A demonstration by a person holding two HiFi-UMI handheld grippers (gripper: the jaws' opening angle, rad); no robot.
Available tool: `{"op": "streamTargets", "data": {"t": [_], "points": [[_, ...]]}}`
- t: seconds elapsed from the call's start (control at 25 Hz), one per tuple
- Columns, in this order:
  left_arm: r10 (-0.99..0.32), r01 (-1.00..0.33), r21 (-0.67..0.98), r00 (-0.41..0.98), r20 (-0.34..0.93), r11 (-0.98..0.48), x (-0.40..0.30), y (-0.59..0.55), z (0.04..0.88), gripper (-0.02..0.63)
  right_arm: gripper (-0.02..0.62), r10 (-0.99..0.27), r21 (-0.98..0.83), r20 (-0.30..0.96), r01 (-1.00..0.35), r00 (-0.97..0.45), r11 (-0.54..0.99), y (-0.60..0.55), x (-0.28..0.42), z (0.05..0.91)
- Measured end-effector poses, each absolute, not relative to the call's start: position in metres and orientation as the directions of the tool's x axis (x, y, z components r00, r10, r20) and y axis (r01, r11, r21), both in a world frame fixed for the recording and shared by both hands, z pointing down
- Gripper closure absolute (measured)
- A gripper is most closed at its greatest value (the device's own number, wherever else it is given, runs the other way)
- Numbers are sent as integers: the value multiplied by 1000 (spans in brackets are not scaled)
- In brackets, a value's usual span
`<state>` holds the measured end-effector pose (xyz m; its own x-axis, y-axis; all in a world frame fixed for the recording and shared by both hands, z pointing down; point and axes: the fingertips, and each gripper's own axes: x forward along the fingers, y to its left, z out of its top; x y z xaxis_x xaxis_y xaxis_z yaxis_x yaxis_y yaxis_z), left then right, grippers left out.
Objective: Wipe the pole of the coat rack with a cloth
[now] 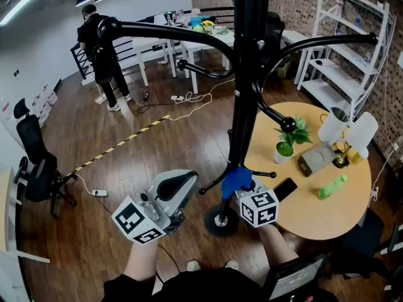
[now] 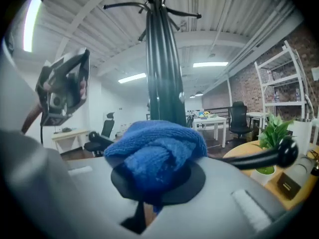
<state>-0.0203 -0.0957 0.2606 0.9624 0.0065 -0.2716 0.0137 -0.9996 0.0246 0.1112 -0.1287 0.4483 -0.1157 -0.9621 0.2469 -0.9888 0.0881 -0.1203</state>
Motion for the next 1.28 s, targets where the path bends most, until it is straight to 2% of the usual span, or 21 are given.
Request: {"op": "streamTargets", "data": {"t": [0.16, 0.4, 0.56, 0.68, 0.88, 1.08, 1.28], "points": [[20, 24, 9, 959, -283, -1000, -17, -95, 254, 614, 572, -992, -169, 70, -981, -107, 94, -128, 115, 369], [30, 23, -29, 952, -304, -999, -17, -94, 246, 614, 572, -974, -50, -199, -991, -113, 125, -125, 112, 231], [22, 6, -50, 945, -325, -999, -22, -96, 236, 614, 572, -942, 55, -304, -990, -144, 134, -123, 109, 158], [17, -4, -64, 943, -333, -998, -26, -96, 234, 614, 572, -936, 94, -320, -988, -150, 126, -123, 109, 134], [12, -11, -69, 943, -333, -998, -30, -98, 232, 614, 572, -925, 85, -356, -990, -132, 108, -119, 109, 143], [16, 3, -41, 946, -324, -999, -25, -98, 237, 614, 572, -958, 58, -253, -991, -133, 122, -122, 107, 205], [14, 13, -5, 955, -296, -1000, -14, -101, 252, 614, 572, -988, -16, -97, -992, -120, 122, -126, 109, 301]]}}
